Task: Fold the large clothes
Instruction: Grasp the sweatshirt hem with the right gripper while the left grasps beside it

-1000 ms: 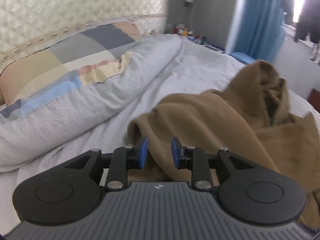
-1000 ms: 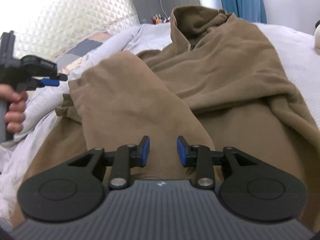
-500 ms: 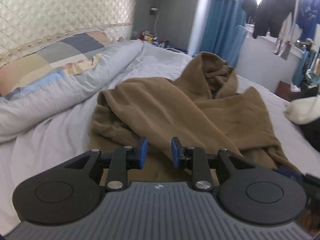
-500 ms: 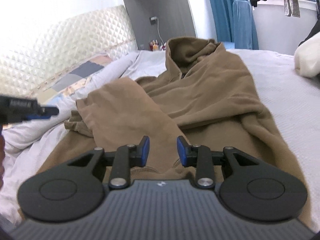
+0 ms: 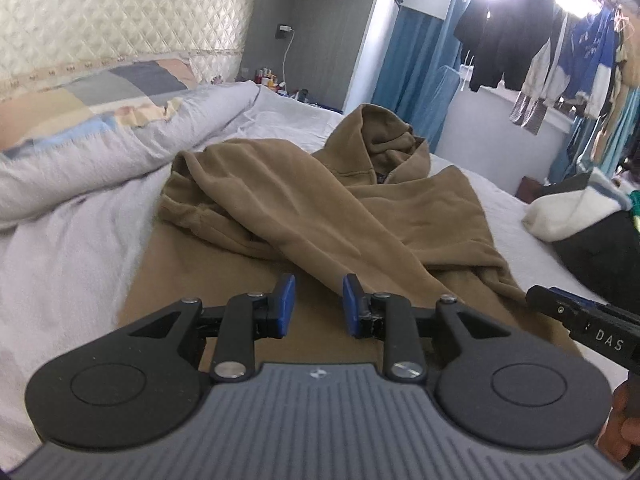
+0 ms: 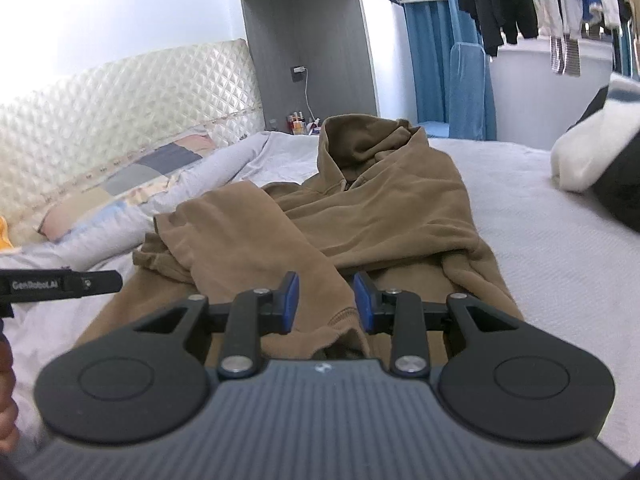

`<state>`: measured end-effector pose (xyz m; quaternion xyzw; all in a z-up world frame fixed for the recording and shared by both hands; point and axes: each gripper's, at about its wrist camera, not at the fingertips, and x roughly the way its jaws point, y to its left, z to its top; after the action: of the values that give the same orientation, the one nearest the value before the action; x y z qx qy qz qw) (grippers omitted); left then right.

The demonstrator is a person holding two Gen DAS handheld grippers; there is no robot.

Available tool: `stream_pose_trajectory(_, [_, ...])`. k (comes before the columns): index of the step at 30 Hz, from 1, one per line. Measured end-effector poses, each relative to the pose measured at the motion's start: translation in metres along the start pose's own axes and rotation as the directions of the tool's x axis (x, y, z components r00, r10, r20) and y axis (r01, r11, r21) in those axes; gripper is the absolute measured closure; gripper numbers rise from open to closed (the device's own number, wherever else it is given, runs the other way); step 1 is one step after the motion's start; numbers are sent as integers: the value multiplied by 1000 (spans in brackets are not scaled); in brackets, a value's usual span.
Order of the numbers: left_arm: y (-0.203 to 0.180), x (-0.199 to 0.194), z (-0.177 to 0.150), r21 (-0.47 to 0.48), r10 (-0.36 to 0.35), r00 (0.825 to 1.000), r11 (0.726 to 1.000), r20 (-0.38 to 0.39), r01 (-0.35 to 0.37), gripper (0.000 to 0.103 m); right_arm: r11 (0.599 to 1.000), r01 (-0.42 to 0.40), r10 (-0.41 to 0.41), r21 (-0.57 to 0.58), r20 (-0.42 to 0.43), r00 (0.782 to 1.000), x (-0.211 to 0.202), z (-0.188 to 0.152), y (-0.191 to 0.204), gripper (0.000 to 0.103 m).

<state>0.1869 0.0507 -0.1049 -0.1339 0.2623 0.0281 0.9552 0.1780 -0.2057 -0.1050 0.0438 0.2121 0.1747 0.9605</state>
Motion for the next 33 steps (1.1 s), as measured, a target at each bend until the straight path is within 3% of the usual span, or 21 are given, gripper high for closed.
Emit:
stream_pose_trajectory(5, [1,3,-4,9,-21,1000,1000,4,21,61,1000,27,-27,12,24,999,-15,-1,6,69])
stream_pose_trajectory(9, [-1,19,7,-15,-49,998,999,-28,49,60,997,64,-65,40,27,998,-17,3,3,69])
stream_pose_trajectory(13, [-14,33,35,16,-60,997,998,-47,60,57,994,76,-75,80,-11,997,-7,23,-4,69])
stream_pose_trajectory(19, [-33,69,105,9,-90,995,996,-46,90,52,993,62,-58,96,-47,997,21,72,-25,69])
stream_pose_trajectory(22, [-44,101,142,-5,-102,993,995,-51,102,47,991,52,-44,121,-68,997,46,99,-41,69])
stream_pose_trajectory(25, [-52,144,176,-22,-109,992,994,-58,108,41,987,50,-38,152,-78,996,79,122,-58,53])
stream_pose_trajectory(30, [-55,230,218,-51,-102,993,994,-65,99,39,986,58,-43,158,-94,995,150,155,-80,51])
stream_pose_trajectory(32, [-55,271,230,-34,-95,993,995,-64,93,39,983,39,-21,180,-98,995,185,168,-90,34])
stream_pose_trajectory(33, [-54,293,237,-25,-94,994,995,-61,93,39,981,37,-18,191,-96,995,203,173,-95,34])
